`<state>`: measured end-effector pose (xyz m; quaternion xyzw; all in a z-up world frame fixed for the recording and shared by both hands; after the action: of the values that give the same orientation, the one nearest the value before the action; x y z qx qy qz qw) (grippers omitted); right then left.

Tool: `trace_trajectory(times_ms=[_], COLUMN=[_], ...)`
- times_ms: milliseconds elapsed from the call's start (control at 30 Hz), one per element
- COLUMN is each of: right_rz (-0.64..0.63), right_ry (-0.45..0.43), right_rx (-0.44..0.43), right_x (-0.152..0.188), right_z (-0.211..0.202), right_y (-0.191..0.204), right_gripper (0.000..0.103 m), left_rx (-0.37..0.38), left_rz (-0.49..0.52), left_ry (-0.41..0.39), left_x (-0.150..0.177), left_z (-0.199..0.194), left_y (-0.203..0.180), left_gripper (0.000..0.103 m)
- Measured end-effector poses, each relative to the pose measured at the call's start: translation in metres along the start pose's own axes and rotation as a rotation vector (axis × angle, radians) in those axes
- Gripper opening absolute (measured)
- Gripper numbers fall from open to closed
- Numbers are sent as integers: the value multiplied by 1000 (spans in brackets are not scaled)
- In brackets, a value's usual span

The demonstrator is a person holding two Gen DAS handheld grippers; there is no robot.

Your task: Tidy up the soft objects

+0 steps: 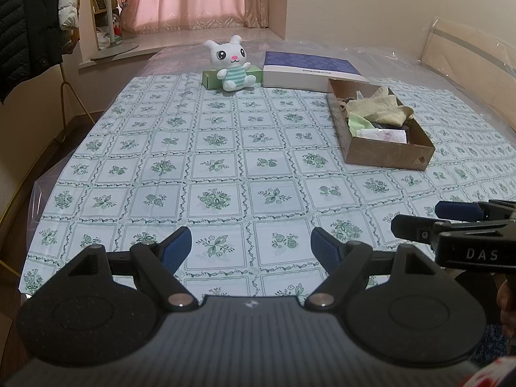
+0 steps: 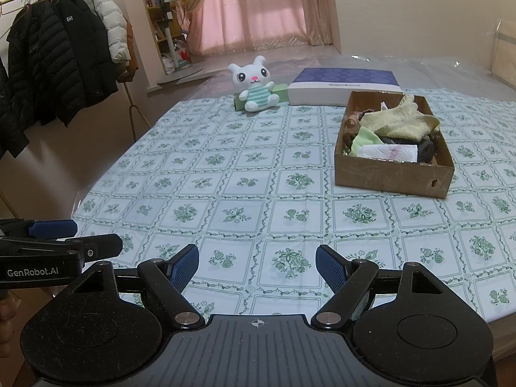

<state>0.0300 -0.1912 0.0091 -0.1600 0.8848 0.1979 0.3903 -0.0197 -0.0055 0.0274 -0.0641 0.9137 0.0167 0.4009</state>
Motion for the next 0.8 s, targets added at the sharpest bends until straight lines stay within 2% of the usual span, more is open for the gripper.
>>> trace_trajectory(times_ms=[800], right_rz=[3], right_ry=[7], right_rx=[0], right_x=[3], right_z=[6], right_y=[-2], right_gripper=[79], left_rx=[0], left_rz=[-5], left_ry=[12], left_x=[4], left_z=[8], left_y=[2], left_gripper=[80])
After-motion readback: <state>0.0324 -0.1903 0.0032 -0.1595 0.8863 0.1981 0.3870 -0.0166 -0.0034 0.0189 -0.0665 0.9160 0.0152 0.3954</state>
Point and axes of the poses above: each gripper's, at about its wrist camera, not at the fingertips, and z roughly the way its jaws point, y to its left, x to its underside, the point moved 2 cm from there along z, roughly the way its jaws point, and after that the axes turned 1 degree about -z, right-handed, at the moved point
